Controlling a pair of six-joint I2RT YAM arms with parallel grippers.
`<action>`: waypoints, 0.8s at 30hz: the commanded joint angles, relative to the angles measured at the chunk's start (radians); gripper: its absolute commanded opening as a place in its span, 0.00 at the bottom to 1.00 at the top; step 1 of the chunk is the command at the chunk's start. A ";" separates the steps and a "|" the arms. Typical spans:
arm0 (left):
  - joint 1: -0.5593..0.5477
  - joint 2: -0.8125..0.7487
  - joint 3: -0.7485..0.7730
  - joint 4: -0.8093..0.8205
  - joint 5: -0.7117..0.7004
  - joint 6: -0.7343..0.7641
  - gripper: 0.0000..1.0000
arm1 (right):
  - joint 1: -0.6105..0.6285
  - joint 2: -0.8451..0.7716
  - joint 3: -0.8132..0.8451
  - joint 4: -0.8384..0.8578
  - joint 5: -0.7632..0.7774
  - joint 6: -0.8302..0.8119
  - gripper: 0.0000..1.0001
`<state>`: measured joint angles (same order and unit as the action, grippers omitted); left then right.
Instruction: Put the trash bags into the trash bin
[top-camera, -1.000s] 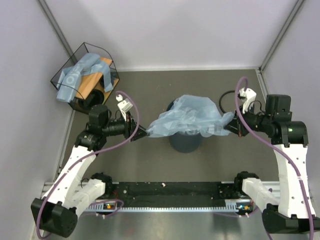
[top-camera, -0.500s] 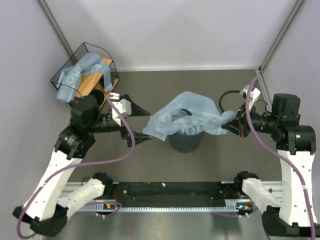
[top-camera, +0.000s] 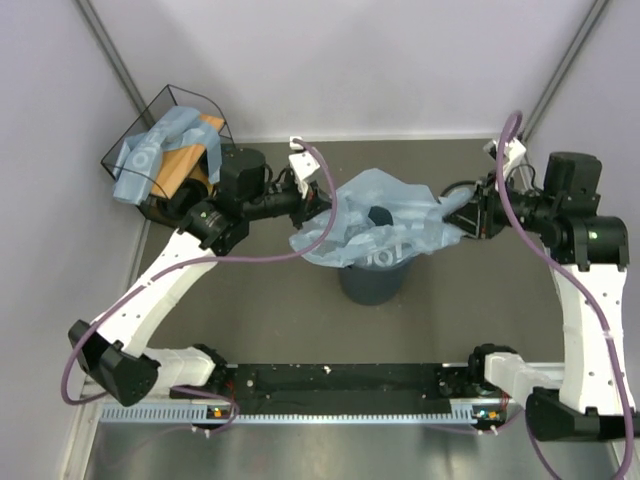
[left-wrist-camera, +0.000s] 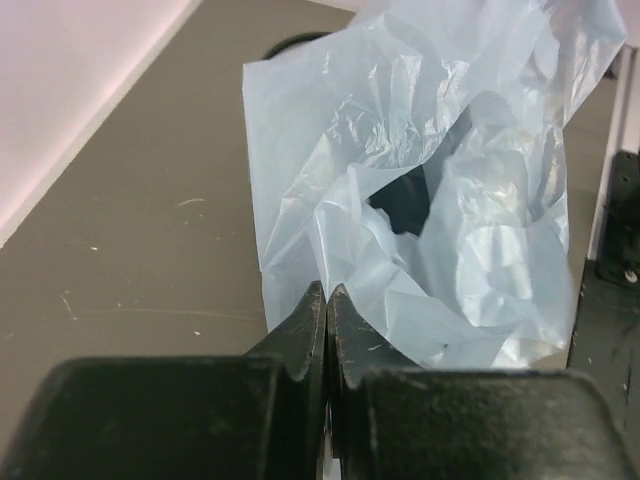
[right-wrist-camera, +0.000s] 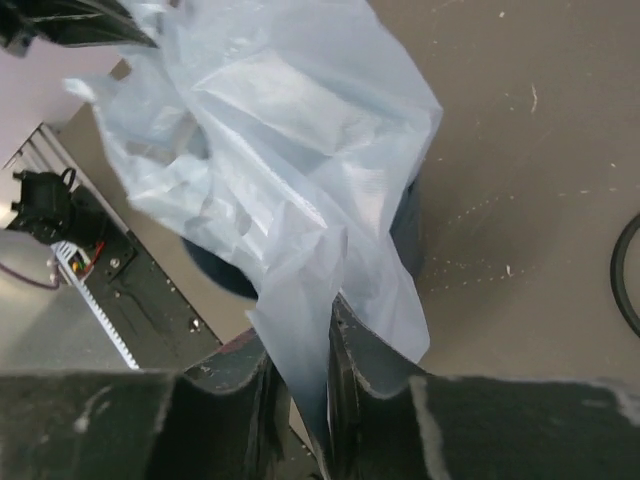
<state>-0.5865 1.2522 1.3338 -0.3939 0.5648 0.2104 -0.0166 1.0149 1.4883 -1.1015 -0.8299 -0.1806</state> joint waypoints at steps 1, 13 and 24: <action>0.034 0.036 0.047 0.171 -0.043 -0.104 0.00 | -0.008 0.082 0.043 0.198 0.061 0.136 0.15; 0.117 0.279 0.073 0.133 -0.094 -0.287 0.00 | -0.006 0.310 -0.011 0.315 0.095 0.286 0.24; 0.184 0.365 0.142 -0.036 0.055 -0.305 0.18 | -0.005 0.335 -0.111 0.331 0.051 0.308 0.00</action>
<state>-0.4587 1.6531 1.4029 -0.3798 0.5320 -0.0780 -0.0166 1.3712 1.3796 -0.8112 -0.7513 0.1108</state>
